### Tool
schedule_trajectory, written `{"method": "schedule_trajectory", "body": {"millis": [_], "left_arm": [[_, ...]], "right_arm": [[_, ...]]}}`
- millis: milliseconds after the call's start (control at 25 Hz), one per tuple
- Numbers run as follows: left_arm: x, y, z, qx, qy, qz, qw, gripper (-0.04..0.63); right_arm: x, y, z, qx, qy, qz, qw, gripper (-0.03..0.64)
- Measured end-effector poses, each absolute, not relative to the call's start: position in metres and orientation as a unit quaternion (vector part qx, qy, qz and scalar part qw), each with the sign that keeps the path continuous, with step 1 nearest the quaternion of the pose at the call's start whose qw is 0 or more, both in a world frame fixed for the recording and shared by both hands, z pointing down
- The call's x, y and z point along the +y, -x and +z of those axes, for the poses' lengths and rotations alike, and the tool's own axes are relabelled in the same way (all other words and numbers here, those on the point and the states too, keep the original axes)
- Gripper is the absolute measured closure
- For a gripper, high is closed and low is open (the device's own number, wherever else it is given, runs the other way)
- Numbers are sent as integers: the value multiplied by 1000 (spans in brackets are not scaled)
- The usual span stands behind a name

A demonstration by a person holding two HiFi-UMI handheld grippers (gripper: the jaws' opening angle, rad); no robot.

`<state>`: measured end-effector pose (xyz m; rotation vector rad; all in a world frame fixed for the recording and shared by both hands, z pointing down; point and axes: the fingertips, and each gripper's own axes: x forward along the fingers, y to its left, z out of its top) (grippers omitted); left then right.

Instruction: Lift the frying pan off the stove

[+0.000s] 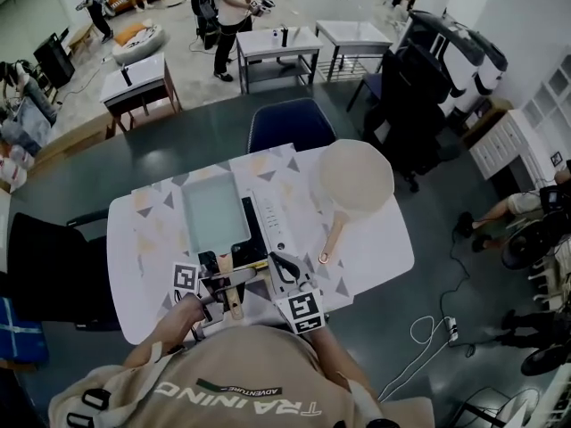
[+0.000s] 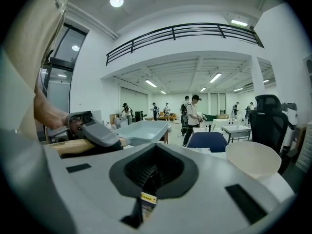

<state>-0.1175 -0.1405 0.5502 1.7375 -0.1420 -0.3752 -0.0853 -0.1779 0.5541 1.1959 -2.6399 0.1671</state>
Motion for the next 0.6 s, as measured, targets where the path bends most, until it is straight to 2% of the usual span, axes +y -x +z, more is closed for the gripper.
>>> {"method": "schedule_trajectory", "body": {"millis": [600], "left_arm": [[-128, 125, 547, -70, -776, -137, 612, 565]], "right_arm": [[-177, 87, 537, -905, -413, 47, 93, 621]]}}
